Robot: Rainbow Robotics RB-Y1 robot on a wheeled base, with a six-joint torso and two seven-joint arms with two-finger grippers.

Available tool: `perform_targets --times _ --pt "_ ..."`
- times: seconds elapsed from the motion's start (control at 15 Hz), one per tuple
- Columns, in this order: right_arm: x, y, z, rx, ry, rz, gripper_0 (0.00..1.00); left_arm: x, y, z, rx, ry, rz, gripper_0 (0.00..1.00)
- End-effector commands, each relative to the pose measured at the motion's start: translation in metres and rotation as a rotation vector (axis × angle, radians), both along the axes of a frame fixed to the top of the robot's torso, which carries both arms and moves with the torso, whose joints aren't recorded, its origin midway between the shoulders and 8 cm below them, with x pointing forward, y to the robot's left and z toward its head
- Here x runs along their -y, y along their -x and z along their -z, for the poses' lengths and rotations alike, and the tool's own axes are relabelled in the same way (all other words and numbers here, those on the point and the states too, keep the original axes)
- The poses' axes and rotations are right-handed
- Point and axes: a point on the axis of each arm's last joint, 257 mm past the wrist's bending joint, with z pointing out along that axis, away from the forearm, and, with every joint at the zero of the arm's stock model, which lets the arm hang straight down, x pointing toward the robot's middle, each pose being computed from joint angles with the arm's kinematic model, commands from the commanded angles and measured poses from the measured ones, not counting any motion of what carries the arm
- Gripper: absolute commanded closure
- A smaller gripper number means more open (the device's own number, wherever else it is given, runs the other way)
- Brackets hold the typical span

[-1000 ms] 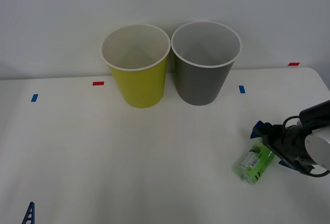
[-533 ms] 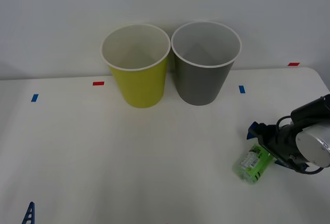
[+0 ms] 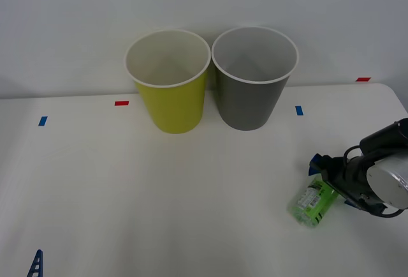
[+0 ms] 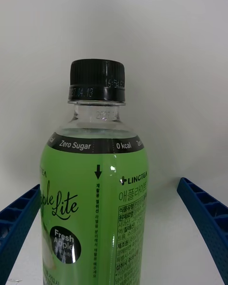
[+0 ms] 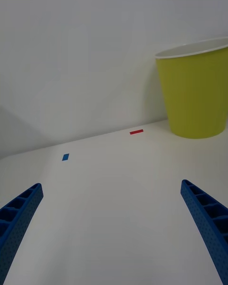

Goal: Put cans in the gray bin and PET bottles in the light green bin.

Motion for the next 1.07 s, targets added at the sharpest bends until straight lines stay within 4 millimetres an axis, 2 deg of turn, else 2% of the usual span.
perform_targets --times 0.07,0.13,0.2,0.27,0.47,0.87,1.07 --pt "-0.005 -0.004 0.003 0.013 -0.004 0.018 0.06 0.0 0.0 0.0 0.0 0.0 0.0 0.0" --pt "-0.006 -0.005 0.003 0.018 -0.002 0.021 0.51 0.0 0.0 0.0 0.0 0.0 0.0 0.0" --pt "-0.006 -0.006 0.002 0.025 -0.002 0.02 0.77 0.0 0.0 0.0 0.0 0.0 0.0 0.0" --pt "-0.005 -0.007 0.002 0.026 0.0 0.022 0.93 0.0 0.0 0.0 0.0 0.0 0.0 0.0" --pt "-0.006 -0.008 0.002 0.032 -0.004 0.033 0.99 0.0 0.0 0.0 0.0 0.0 0.0 0.0" --pt "-0.004 -0.015 -0.001 0.06 0.025 0.02 1.0 0.0 0.0 0.0 0.0 0.0 0.0 0.0" --pt "-0.002 -0.029 -0.016 0.122 0.117 -0.111 1.0 0.0 0.0 0.0 0.0 0.0 0.0 0.0"
